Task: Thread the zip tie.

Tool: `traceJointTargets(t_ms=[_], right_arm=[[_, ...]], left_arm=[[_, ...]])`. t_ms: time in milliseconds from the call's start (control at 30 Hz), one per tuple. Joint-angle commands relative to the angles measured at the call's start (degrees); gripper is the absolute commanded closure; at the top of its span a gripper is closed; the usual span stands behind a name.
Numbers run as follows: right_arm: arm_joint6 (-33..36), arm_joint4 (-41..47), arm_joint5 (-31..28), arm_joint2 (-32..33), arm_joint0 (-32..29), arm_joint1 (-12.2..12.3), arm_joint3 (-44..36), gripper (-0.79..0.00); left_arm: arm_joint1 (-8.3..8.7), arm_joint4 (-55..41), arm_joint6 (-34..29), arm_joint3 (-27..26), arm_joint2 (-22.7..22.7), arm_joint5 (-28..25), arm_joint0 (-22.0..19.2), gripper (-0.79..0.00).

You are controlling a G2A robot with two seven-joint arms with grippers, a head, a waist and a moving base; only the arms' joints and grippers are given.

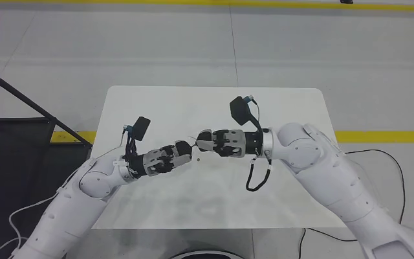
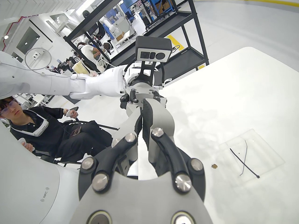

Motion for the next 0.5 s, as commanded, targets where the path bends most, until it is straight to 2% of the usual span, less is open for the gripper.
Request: traceJointTargets(t_ms=[0, 200, 333, 467], right_arm=[[1.5, -0.25, -0.15, 0.37, 0.11, 0.06, -0.15, 0.0], [5.75, -0.31, 0.42, 1.42, 0.37, 0.28, -1.2, 0.0], [8.36, 0.46, 2.08, 1.69, 0.58, 0.29, -2.31, 0.0], [10.86, 1.46, 3.56, 1.51, 1.27, 0.09, -2.75, 0.0]], left_arm=[[0.07, -0.43, -0.13, -0.05, -0.54, -0.39, 0.18, -0.656], [0.36, -1.96, -1.75, -0.27, -1.91, -1.36, 0.64, -0.643], [0.46, -1.9, -3.68, -0.71, -1.86, -1.95, 0.67, -0.594], [0.4, -0.71, -4.3, -1.06, -1.8, -2.03, 0.51, -0.449]])
